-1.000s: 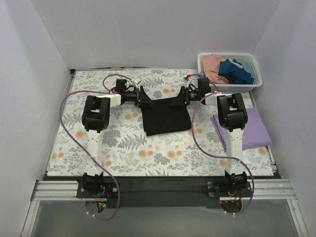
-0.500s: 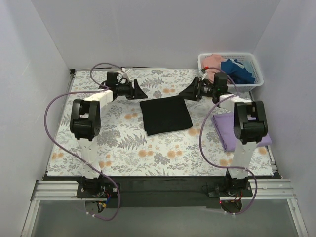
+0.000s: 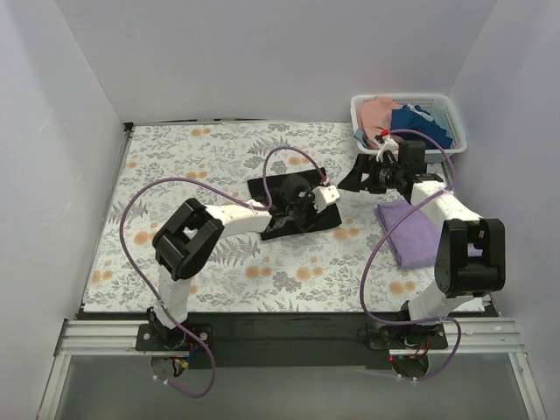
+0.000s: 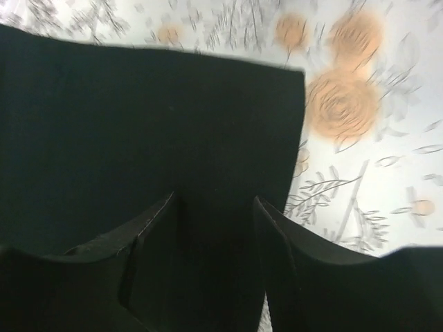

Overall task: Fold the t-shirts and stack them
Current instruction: Neatly place the folded tshirt to the corner

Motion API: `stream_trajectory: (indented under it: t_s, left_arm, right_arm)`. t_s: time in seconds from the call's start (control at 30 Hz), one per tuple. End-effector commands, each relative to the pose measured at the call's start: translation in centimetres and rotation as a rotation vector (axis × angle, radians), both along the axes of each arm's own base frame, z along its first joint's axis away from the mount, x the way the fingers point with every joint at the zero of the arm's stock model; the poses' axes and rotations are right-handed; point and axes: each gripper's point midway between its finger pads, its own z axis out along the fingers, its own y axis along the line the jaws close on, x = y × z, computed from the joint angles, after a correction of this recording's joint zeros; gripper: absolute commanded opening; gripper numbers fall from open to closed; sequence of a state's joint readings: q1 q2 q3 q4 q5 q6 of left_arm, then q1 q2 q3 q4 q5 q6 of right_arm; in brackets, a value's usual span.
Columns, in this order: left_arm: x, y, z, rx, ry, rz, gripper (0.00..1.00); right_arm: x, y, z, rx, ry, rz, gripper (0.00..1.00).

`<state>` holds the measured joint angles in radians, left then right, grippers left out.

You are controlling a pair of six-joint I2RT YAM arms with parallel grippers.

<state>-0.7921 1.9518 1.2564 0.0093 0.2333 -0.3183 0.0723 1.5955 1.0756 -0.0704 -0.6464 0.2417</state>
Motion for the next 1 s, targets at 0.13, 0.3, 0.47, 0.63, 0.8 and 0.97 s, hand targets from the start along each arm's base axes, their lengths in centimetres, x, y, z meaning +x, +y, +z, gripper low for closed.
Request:
stream_trajectory:
  t_s: [0.13,0.3,0.47,0.63,0.8,0.97]
  left_arm:
    - [0.5,-3.1,-1.8,0.138,-0.285,-0.064,0.40]
    - [-0.5,-3.9,-2.4,0.147,-0.303,-0.085,0.38]
    - [-1.3,-4.6,0.6,0.098,-0.303,-0.080,0.38]
    - [-3.4,-4.8,1.6,0.071,-0.213,-0.141,0.39]
    - [-7.9,-0.8,-1.5,0.127,-0.035,-0.235,0.39]
    - [-10.6,2.0,-1.9,0.132,0.022,-0.293,0.39]
  right_arm:
    - [-3.2,-3.9,-2.4,-0.130,0.071,-0.047,0.97]
    - [-4.0,-4.7,-3.0,-0.116,0.116,-0.051,0.97]
    - [-3.7,-5.1,-2.3,-0.098,0.106,-0.058,0.97]
    - [-3.5,-5.5,-1.8,-0.077,0.105,-0.066,0.97]
    - [-4.0,-5.7,-1.6,-0.069,0.098,-0.049,0.97]
    - [-4.7,-5.9,-1.6,-0.069,0.099,-0.044,0.97]
